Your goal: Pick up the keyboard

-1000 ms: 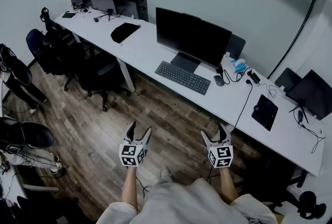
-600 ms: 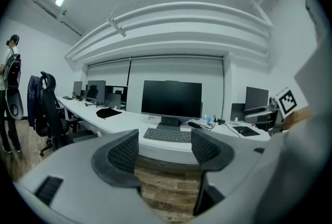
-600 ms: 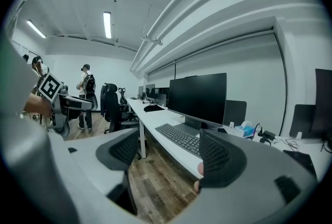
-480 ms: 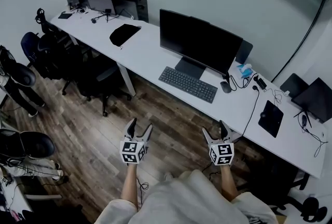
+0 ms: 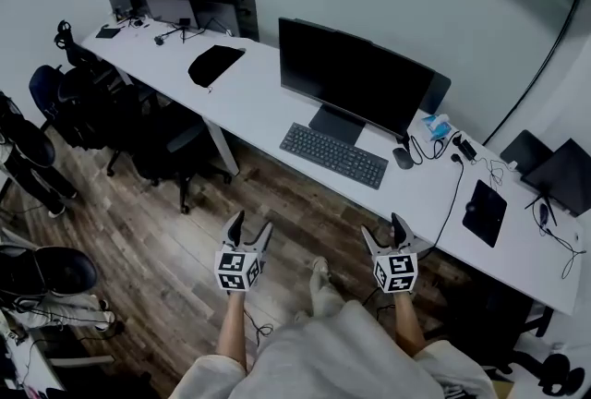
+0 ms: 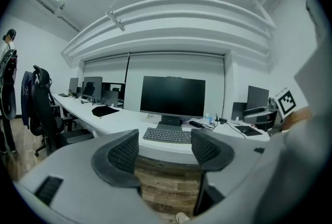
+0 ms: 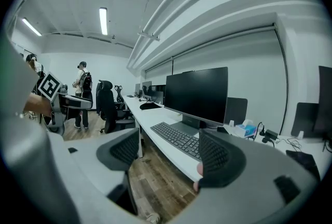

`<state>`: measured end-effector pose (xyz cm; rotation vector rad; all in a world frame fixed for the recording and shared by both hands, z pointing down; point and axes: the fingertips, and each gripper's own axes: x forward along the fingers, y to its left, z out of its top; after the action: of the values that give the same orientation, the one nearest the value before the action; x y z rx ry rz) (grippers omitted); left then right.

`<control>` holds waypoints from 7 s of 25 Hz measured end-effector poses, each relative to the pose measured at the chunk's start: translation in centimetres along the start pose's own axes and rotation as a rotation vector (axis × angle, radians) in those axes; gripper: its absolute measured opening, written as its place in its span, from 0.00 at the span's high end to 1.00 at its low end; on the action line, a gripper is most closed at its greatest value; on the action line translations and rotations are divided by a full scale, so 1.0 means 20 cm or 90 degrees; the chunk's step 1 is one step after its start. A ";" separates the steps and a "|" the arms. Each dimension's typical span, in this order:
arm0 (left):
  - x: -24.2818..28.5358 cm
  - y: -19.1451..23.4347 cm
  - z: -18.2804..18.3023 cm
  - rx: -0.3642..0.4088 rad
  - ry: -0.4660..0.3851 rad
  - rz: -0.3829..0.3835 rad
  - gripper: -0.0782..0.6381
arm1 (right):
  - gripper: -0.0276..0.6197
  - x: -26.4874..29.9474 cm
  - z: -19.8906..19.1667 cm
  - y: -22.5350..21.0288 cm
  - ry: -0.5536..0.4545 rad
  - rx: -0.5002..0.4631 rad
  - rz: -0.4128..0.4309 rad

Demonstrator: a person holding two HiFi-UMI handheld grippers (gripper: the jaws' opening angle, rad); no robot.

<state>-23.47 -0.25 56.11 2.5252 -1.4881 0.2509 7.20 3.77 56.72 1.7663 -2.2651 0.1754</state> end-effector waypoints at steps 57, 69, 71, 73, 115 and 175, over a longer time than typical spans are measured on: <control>1.66 0.63 0.40 -0.008 0.056 0.051 0.46 | 0.42 1.76 0.25 -0.56 0.048 0.028 0.094; 1.99 0.63 0.35 -0.006 0.091 -0.069 0.46 | 0.42 1.68 0.15 -0.74 0.084 0.070 -0.047; 2.06 0.64 0.34 0.001 0.101 -0.092 0.46 | 0.42 1.66 0.13 -0.76 0.087 0.083 -0.079; 2.12 0.64 0.34 0.006 0.109 -0.117 0.46 | 0.42 1.64 0.12 -0.80 0.091 0.095 -0.113; 2.51 0.53 -0.27 -0.015 0.323 -0.287 0.45 | 0.37 1.42 -0.37 -0.92 0.212 0.216 -0.294; 2.68 0.44 -0.46 -0.022 0.377 -0.274 0.43 | 0.36 1.68 -0.80 -1.05 0.291 0.397 -0.210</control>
<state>-5.88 -47.34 78.85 2.3616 -0.7068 0.8001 22.07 -28.93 80.04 2.0674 -1.6597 1.1851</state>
